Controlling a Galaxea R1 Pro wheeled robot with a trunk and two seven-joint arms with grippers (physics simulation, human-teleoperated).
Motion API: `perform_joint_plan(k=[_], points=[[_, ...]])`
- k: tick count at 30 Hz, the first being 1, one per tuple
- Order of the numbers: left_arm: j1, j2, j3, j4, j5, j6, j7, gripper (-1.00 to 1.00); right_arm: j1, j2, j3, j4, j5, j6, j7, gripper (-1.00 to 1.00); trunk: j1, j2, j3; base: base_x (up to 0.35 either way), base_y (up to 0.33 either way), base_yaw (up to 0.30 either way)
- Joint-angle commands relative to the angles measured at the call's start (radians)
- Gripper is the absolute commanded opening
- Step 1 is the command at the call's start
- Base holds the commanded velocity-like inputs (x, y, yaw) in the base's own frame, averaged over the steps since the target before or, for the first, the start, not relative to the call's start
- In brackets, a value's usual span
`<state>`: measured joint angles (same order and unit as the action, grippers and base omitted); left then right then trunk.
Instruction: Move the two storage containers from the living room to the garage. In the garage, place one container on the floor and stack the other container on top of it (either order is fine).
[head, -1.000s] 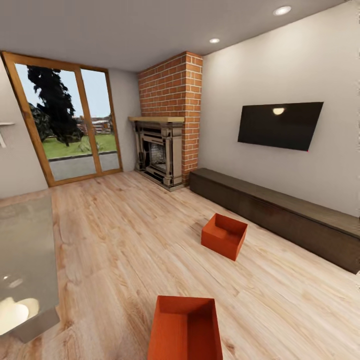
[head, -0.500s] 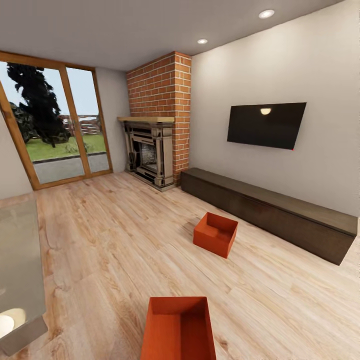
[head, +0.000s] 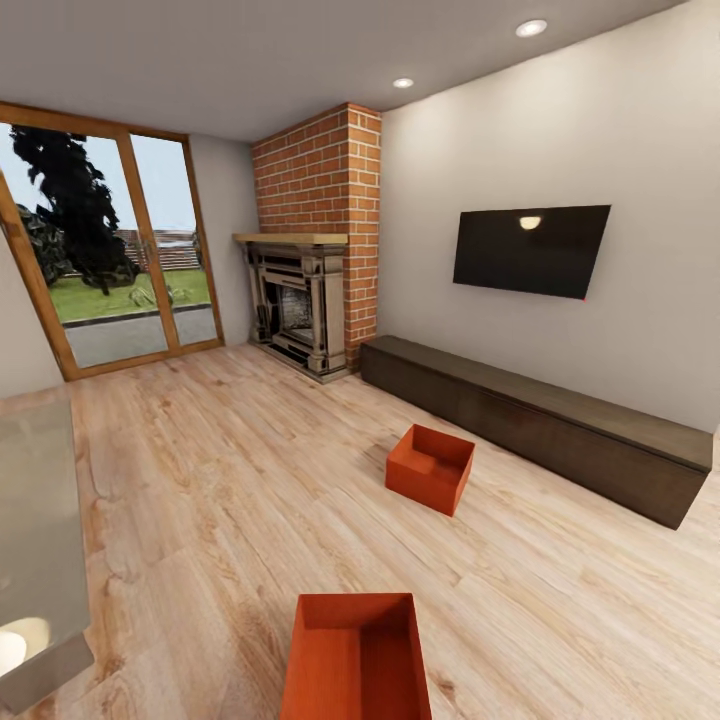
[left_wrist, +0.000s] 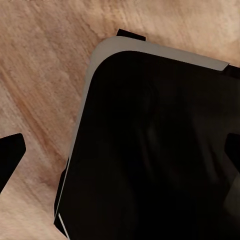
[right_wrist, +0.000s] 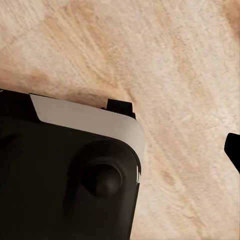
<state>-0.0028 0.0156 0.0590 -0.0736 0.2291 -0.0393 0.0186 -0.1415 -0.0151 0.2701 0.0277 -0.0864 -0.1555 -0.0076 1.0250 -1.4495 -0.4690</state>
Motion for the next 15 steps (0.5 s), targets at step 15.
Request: perform_joint_plan(k=[15], points=[[0.0,0.0,0.005,0.0,0.0,-0.002,0.001,1.0,-0.001,0.003,0.011,0.003,-0.003,-0.007,0.001,1.0,0.0,-0.001,-0.004,0.0,0.0,0.0]])
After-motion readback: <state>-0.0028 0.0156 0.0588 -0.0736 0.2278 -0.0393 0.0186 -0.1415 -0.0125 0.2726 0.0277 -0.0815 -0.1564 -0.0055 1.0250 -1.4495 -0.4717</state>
